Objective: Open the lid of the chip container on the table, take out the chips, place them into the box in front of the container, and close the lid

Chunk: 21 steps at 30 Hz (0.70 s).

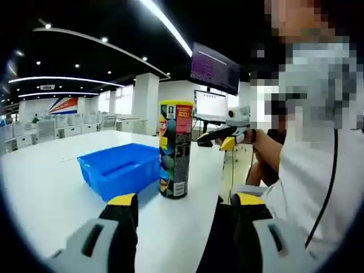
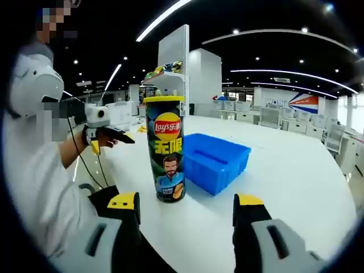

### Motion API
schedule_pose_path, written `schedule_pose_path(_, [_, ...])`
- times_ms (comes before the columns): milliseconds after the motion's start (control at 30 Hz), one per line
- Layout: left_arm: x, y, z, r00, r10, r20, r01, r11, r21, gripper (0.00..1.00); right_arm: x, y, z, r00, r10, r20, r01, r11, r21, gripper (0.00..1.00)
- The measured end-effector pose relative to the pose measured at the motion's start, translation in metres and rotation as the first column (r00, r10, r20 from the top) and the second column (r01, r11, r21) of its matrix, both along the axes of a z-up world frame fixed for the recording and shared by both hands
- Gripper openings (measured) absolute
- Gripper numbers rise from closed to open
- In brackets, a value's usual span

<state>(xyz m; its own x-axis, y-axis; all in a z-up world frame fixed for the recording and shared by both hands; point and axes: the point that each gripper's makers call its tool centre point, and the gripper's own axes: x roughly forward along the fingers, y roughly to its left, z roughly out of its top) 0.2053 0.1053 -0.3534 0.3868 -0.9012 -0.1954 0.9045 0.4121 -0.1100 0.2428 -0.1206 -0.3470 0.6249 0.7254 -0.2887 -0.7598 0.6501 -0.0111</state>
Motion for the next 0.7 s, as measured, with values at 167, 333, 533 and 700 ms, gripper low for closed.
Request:
schedule_pose_path(167, [0.0014, 0.0013, -0.0053, 1.000, 0.012, -0.013, -0.012, 1.000, 0.019, 0.69, -0.0010, 0.0011, 0.0017, 1.000, 0.002, 0.004, -0.002, 1.000, 0.003, 0.65])
schedule_pose_path(333, [-0.0020, -0.0006, -0.0005, 1.000, 0.014, -0.007, -0.013, 0.999, 0.032, 0.69, -0.0012, -0.0014, 0.0010, 1.000, -0.007, -0.001, 0.007, 1.000, -0.004, 0.65])
schedule_pose_path(533, [-0.0026, 0.0008, -0.0040, 0.995, 0.032, -0.090, -0.027, 0.998, 0.048, 0.69, -0.0010, -0.0059, 0.0032, 1.000, -0.026, 0.011, 0.026, 1.000, -0.012, 0.65])
schedule_pose_path(700, [-0.0027, 0.0009, -0.0051, 0.997, 0.024, -0.073, -0.020, 0.998, 0.059, 0.69, -0.0005, -0.0076, 0.0014, 1.000, -0.031, 0.004, 0.031, 0.999, -0.013, 0.65])
